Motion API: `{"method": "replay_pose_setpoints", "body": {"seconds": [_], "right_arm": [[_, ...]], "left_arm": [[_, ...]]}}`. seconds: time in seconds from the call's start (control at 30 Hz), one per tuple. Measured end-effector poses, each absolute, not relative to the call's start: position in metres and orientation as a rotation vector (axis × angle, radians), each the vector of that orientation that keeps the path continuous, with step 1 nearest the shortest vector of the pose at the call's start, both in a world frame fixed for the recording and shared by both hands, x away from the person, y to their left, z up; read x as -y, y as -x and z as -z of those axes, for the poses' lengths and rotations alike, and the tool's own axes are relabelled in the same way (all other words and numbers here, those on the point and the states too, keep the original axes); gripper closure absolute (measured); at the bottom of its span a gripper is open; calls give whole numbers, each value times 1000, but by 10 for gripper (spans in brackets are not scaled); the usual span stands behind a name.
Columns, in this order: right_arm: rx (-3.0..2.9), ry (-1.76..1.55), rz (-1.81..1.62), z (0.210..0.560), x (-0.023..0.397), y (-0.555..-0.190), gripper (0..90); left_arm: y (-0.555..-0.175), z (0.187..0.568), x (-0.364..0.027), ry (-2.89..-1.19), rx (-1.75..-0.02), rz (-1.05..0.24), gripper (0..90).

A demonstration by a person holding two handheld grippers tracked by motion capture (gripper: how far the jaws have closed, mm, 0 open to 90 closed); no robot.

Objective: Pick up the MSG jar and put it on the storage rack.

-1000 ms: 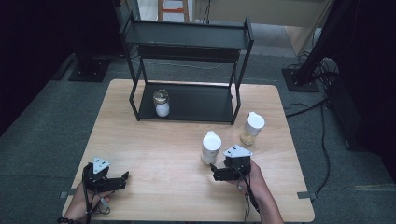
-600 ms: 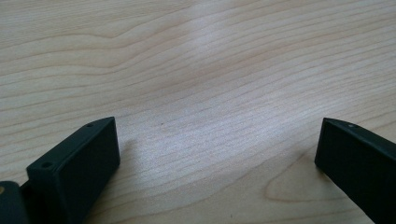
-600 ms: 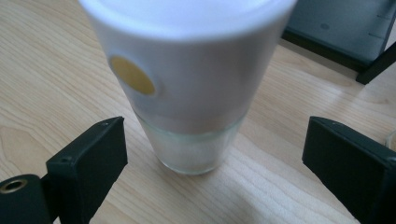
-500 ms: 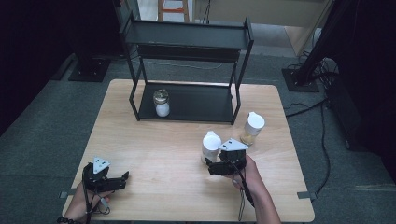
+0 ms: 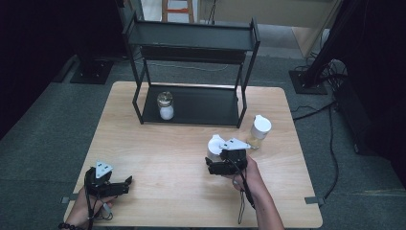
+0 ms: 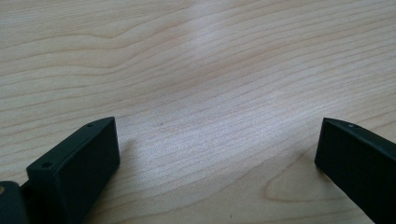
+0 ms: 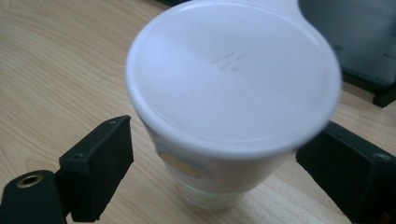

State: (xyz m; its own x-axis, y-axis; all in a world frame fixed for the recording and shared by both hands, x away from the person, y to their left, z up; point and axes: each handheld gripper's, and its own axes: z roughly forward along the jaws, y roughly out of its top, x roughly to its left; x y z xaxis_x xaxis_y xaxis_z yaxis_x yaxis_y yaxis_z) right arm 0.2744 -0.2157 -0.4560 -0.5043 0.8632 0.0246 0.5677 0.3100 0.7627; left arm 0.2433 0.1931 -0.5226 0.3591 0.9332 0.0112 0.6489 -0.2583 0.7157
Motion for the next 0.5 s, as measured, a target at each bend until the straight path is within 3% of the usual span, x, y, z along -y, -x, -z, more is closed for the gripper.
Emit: {"method": "replay_pose_setpoints", "body": {"seconds": [0.5], "right_arm": [[-2175,-1310,-959,454,206,-280,273]], "left_arm": [[-243,523,-193,-2004,-1367,-589,0]]}}
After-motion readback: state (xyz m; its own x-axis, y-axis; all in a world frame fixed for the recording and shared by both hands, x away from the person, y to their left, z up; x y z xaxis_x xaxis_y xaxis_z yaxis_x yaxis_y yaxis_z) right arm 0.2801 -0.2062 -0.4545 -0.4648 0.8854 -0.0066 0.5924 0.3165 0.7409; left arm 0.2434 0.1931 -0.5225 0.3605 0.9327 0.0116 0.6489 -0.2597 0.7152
